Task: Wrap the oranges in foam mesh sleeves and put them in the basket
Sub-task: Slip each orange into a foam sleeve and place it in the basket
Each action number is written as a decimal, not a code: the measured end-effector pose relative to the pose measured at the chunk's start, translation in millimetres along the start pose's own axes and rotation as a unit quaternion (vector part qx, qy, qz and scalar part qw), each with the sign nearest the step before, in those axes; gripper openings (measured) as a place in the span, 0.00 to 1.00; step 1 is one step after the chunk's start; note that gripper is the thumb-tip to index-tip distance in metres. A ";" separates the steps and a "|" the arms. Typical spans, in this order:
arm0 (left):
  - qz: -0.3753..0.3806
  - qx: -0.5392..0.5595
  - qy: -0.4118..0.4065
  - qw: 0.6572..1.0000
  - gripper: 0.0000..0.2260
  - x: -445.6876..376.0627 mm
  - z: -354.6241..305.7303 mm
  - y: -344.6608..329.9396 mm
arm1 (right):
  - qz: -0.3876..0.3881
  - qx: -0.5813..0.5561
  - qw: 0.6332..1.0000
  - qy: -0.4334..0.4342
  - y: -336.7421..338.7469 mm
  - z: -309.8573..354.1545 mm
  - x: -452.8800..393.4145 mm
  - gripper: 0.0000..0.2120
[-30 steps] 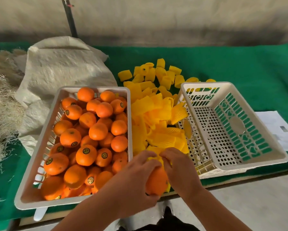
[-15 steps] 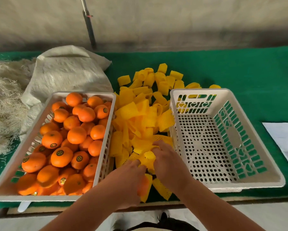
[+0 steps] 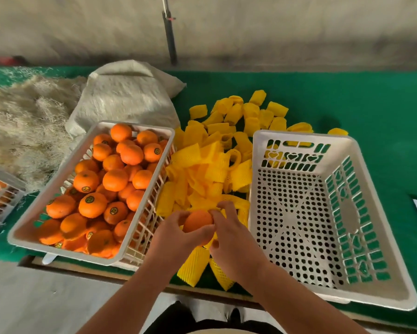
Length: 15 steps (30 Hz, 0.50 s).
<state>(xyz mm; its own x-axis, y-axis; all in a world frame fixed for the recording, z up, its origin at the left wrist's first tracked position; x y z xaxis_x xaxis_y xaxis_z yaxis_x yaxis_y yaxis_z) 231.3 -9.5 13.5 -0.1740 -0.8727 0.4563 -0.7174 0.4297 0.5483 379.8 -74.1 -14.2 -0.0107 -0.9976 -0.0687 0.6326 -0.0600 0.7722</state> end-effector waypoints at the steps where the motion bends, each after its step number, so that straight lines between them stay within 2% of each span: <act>1: -0.034 -0.015 -0.007 0.999 0.35 2.9 -2.0 1.8 | -0.009 -0.012 1.000 0.000 1.9 1.3 -1.2 0.29; 5: -0.091 -0.059 -0.062 0.992 0.29 7.3 -6.0 5.1 | -0.048 -0.047 0.997 0.024 15.3 13.1 -5.9 0.22; 8: -0.113 -0.062 -0.101 0.986 0.24 10.8 -3.6 9.2 | -0.051 -0.039 0.997 0.034 18.5 26.0 -6.6 0.24; 12: -0.059 -0.018 -0.131 0.989 0.30 12.0 2.6 14.9 | -0.045 -0.031 0.998 0.041 17.6 43.8 -7.5 0.28; 15: -0.048 -0.003 -0.127 0.991 0.28 10.0 6.4 27.5 | -0.058 -0.016 0.997 0.043 21.1 58.2 -8.2 0.29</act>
<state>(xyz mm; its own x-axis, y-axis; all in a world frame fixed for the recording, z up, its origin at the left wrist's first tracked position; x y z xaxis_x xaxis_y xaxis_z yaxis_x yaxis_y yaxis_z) 205.5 -7.9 28.7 -0.2702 -0.9394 0.2110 -0.7355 0.3428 0.5845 348.2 -69.3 39.5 -0.0194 -0.9771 -0.2117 0.6556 -0.1723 0.7352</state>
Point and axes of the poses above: each hand's wrist, its own x-axis away from the middle knuckle, its own y-axis out of the back of the hand, z = x × y, the point moved 4 cm from there along -x, towards the middle knuckle, and after that the axes turned 9 degrees about y, right-handed, at the moved point
